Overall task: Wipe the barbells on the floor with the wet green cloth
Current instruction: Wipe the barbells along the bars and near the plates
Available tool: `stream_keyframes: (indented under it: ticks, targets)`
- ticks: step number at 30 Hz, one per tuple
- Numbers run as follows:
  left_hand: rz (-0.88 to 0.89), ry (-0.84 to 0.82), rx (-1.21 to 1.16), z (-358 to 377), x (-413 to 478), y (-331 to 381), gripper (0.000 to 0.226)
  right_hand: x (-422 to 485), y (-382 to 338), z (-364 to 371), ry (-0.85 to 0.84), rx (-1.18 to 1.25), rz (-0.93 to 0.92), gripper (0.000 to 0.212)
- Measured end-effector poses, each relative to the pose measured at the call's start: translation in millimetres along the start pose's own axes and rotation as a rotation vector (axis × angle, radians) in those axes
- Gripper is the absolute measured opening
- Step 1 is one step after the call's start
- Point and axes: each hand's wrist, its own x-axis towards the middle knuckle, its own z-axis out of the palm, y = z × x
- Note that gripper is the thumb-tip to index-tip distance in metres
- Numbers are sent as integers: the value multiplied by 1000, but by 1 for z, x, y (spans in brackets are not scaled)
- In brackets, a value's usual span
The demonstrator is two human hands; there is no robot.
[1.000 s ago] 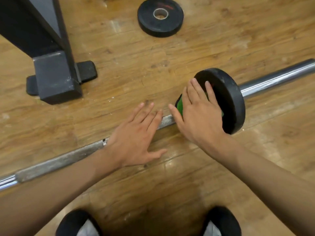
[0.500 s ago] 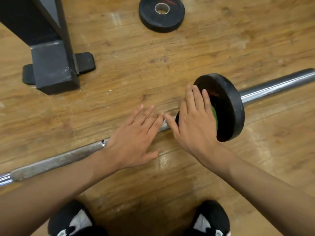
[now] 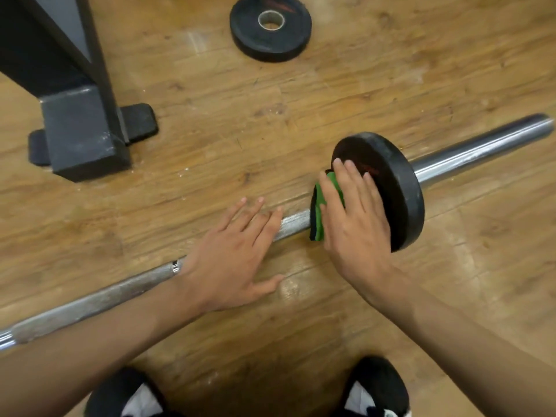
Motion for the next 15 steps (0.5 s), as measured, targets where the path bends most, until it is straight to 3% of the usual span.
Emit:
stream_keyframes:
  ticks: [2,6,9,12,15]
  targets:
    - [-13,-2,1,-1,1,0,100,-15,-1,-1,29,-19,-5,57]
    - [-30,-34,-31,-3,-1,5,101,16,-6,-1,-77,0,12,47]
    - [-6,-30,-34,-4,-3,3,98,48,-11,1,-113,-51,59,53]
    - [6,-39,-20,-5,-3,1,97,25,0,6,-22,40,-38,37]
    - [2,-52,-11,-6,-3,-1,96,-15,6,3,10,-3,-90,49]
